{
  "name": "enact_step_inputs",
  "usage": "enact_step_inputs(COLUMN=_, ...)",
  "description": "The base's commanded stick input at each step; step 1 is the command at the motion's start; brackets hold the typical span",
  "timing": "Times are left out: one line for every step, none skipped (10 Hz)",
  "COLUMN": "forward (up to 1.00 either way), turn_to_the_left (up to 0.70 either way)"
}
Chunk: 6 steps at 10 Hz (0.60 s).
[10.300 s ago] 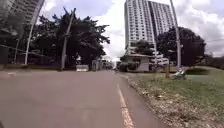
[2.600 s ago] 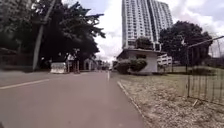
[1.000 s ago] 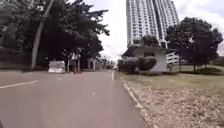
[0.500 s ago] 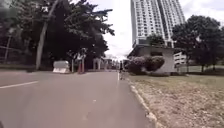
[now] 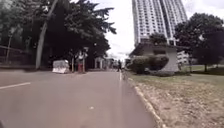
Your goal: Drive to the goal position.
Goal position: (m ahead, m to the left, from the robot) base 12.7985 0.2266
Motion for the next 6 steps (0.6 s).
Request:
enact_step_inputs(forward=0.70, turn_to_the_left=0.00)
enact_step_inputs(forward=0.70, turn_to_the_left=0.00)
enact_step_inputs(forward=0.70, turn_to_the_left=0.00)
enact_step_inputs(forward=0.70, turn_to_the_left=0.00)
enact_step_inputs(forward=0.70, turn_to_the_left=0.00)
enact_step_inputs(forward=0.70, turn_to_the_left=0.00)
